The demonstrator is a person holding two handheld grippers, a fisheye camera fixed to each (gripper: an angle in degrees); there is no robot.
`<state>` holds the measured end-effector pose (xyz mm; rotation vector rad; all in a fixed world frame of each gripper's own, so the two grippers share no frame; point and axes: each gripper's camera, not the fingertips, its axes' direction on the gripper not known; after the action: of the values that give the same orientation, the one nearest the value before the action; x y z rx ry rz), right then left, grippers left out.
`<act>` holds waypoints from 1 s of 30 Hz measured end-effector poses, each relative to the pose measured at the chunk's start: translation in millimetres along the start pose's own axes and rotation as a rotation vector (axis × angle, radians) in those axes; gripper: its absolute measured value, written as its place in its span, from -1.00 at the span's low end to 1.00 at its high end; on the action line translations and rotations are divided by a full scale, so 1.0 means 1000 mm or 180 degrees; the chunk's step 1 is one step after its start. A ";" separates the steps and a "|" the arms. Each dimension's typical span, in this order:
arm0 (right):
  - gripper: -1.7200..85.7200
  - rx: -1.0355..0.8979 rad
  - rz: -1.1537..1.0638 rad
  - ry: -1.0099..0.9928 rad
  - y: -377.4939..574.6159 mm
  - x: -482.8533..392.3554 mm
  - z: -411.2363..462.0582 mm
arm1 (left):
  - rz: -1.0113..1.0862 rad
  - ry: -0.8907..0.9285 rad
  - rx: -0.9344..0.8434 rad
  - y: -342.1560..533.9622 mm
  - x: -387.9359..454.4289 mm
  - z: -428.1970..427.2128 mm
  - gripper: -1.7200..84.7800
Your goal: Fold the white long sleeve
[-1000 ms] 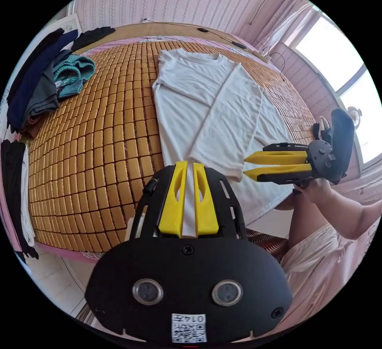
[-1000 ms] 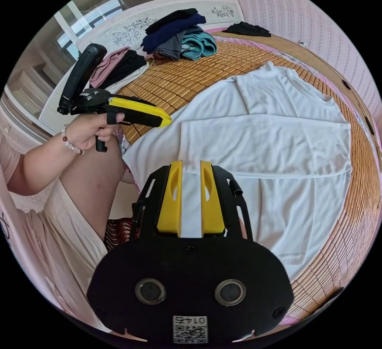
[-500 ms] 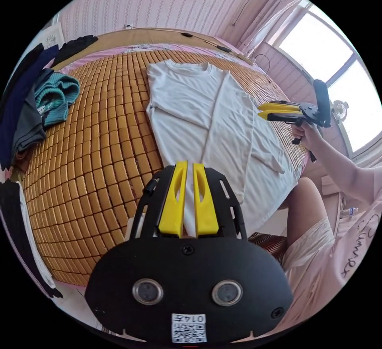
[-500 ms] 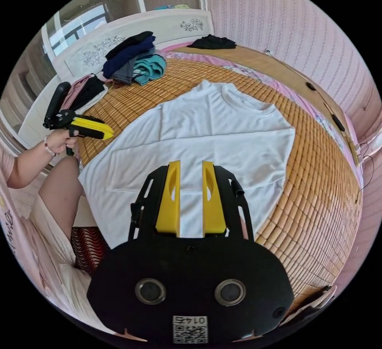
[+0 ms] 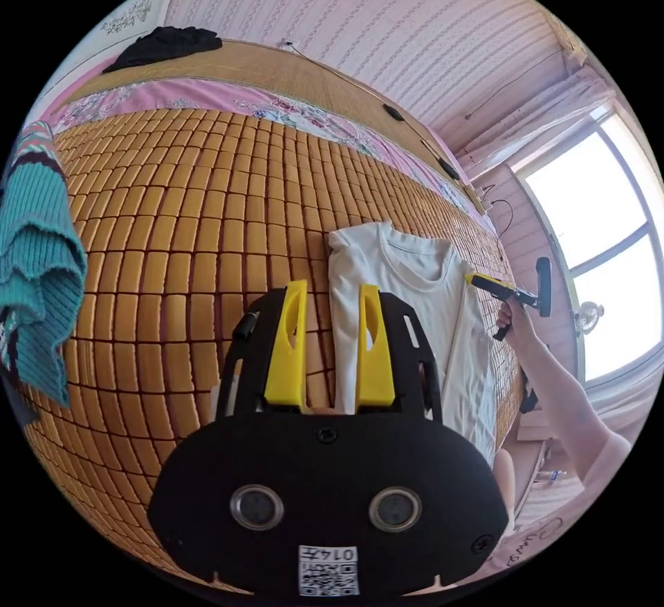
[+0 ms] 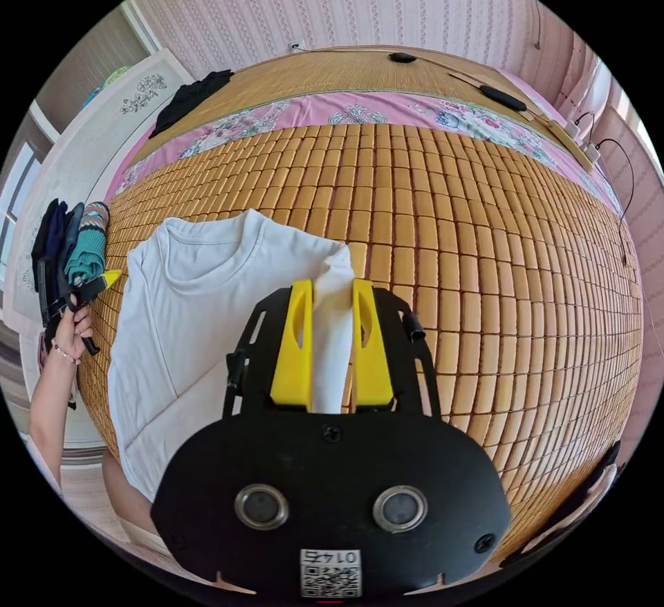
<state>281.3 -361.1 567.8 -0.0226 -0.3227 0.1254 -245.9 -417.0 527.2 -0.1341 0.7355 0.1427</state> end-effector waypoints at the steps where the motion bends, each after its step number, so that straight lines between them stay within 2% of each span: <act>1: -0.87 0.0027 -0.0047 -0.0061 -0.003 0.004 -0.002 | 0.0100 0.0072 -0.0101 -0.004 0.001 0.007 -0.80; 3: -0.92 0.0055 -0.0118 -0.0004 -0.006 0.009 -0.007 | 0.0133 0.0063 -0.0305 -0.011 0.002 0.018 -0.89; 5: -0.94 0.0111 -0.0163 0.0095 -0.011 0.017 -0.018 | 0.0124 0.0029 -0.0280 -0.017 0.002 0.016 -0.95; 7: -0.95 0.0245 -0.0095 0.0109 -0.014 0.026 -0.031 | 0.0102 -0.0158 -0.0095 -0.022 0.005 0.006 -0.97; 11: -0.96 0.0479 0.0030 -0.0044 -0.017 0.046 -0.070 | 0.0175 -0.0128 0.0226 -0.026 0.020 -0.019 -0.98; 15: -0.96 0.0678 -0.0169 -0.0204 0.006 0.048 -0.116 | 0.0577 -0.0036 0.0415 -0.010 0.049 -0.060 -0.98; 19: -0.96 0.0862 -0.0467 -0.0575 0.074 0.054 -0.183 | 0.1028 0.0154 0.0351 0.051 0.074 -0.115 -0.98; 22: -0.96 0.0732 -0.0590 -0.0675 0.146 0.059 -0.218 | 0.1331 0.0105 0.0203 0.122 0.090 -0.147 -0.98; 24: -0.95 0.0562 -0.0566 -0.0721 0.194 0.062 -0.221 | 0.1301 0.0185 0.0067 0.168 0.091 -0.151 -0.98; 26: -0.95 0.0198 -0.0437 -0.0764 0.251 0.065 -0.201 | 0.1156 0.0270 -0.0090 0.212 0.085 -0.141 -0.98; 30: -0.95 -0.0365 -0.0150 -0.0712 0.310 0.063 -0.143 | 0.0778 0.0060 -0.0313 0.280 0.067 -0.101 -0.98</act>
<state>349.1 -46.3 438.6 -0.1148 -0.5534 0.0623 -312.1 -154.2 388.0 -0.1392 0.7625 0.4114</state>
